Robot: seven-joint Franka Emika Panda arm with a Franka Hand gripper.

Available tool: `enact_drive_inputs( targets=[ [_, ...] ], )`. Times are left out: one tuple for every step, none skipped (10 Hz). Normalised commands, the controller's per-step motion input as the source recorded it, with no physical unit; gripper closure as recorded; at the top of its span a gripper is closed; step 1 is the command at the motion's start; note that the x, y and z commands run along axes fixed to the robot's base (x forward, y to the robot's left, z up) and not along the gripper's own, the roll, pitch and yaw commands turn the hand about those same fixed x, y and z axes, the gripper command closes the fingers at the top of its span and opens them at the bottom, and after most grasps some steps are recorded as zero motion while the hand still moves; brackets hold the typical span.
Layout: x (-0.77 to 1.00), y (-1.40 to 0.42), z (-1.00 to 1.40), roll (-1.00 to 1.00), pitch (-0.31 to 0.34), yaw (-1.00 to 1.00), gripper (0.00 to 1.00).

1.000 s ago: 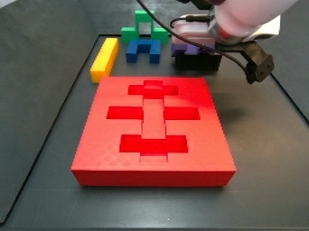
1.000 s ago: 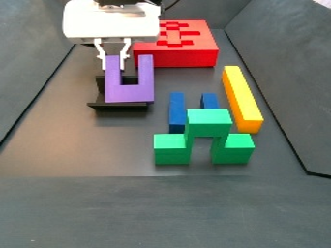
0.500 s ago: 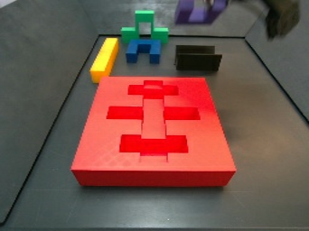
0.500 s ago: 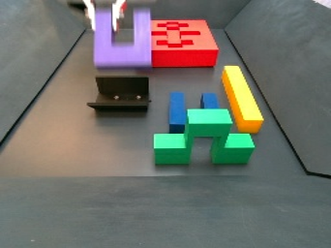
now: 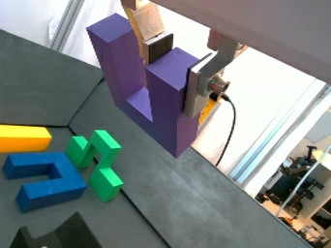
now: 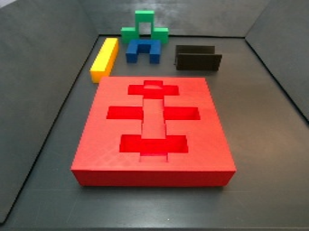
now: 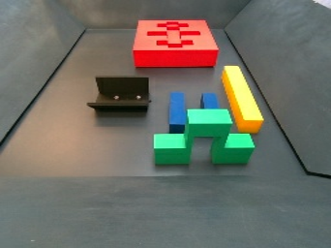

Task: Pick up the purple object. Move up. Place the purple object on the fixture. Regrasp the purple object. Move to above the board. Insert the purple object.
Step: Move to above the board, then insert the purple object.

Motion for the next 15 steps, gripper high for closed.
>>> enact_drive_inputs(
  targets=[
    [-1.09, -1.4, 0.28, -1.0, 0.076, -0.07, 1.0],
    [-1.1, -1.4, 0.28, -1.0, 0.077, -0.06, 1.0],
    [-1.23, -1.4, 0.3, -1.0, 0.042, -0.05, 1.0],
    [-1.24, -1.4, 0.28, -1.0, 0.039, -0.04, 1.0],
    [-1.25, -1.4, 0.29, -1.0, 0.036, -0.04, 1.0],
    [-1.26, -1.4, 0.28, -1.0, 0.041, -0.03, 1.0],
    [-0.48, -0.48, 0.1, -1.0, 0.031, -0.03, 1.0],
    [-0.25, -0.22, 0.04, -1.0, 0.028, -0.02, 1.0],
    [-0.03, -0.01, 0.02, -1.0, 0.038, -0.02, 1.0],
    [-0.04, 0.01, 0.01, -1.0, 0.022, -0.03, 1.0],
    [-0.04, 0.04, -0.02, -0.72, -0.006, -0.02, 1.0],
    [-0.05, 0.02, 0.01, -0.45, -0.02, -0.01, 1.0],
    [-0.04, 0.02, -0.01, -0.3, -0.03, -0.01, 1.0],
    [-0.03, 0.02, 0.0, -0.21, -0.029, -0.01, 1.0],
    [0.28, 0.0, 0.0, -0.14, 0.0, 0.0, 1.0]
  ],
)
